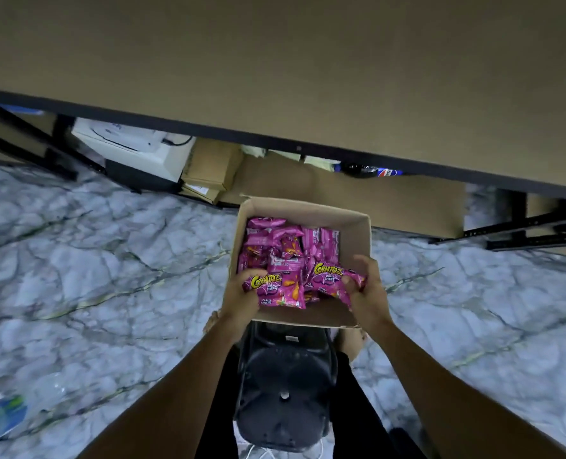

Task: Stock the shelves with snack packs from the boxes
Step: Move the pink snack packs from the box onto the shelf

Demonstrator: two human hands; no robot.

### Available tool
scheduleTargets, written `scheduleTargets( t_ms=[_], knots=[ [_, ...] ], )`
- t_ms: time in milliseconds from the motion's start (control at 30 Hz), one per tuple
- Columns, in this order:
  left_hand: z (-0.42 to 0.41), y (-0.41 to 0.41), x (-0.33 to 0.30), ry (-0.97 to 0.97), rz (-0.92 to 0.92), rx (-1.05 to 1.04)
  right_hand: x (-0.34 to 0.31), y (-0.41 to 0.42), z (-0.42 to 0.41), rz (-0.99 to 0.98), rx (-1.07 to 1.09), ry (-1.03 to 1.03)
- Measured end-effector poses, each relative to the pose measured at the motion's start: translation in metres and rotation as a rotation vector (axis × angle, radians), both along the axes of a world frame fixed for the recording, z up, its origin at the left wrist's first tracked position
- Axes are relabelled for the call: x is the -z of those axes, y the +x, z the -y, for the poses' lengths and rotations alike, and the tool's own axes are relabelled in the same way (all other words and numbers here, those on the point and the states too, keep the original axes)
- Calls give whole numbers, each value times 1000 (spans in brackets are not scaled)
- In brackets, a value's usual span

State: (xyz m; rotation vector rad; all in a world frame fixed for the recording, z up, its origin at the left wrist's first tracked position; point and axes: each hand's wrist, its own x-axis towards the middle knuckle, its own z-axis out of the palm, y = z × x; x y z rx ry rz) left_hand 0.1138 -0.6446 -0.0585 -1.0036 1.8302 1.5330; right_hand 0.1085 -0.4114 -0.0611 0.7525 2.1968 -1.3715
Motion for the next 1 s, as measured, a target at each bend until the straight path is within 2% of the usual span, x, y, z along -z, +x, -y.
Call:
scheduleTargets(
  t_ms=[100, 333, 500, 633, 1000],
  knots=[
    [8, -3, -36, 45, -17, -50, -41, -9, 3, -23, -15, -9],
    [12, -7, -132, 86, -107, -88, -158, -14, 2, -69, 44, -194],
    [7, 5, -207, 122, -197, -61, -226, 5, -7, -104, 41, -140],
    [11, 16, -251, 78, -277, -3, -267, 17, -5, -145, -24, -125],
    [19, -39, -361, 86, -590, 78, -380, -19, -2, -507, -79, -116]
  ],
)
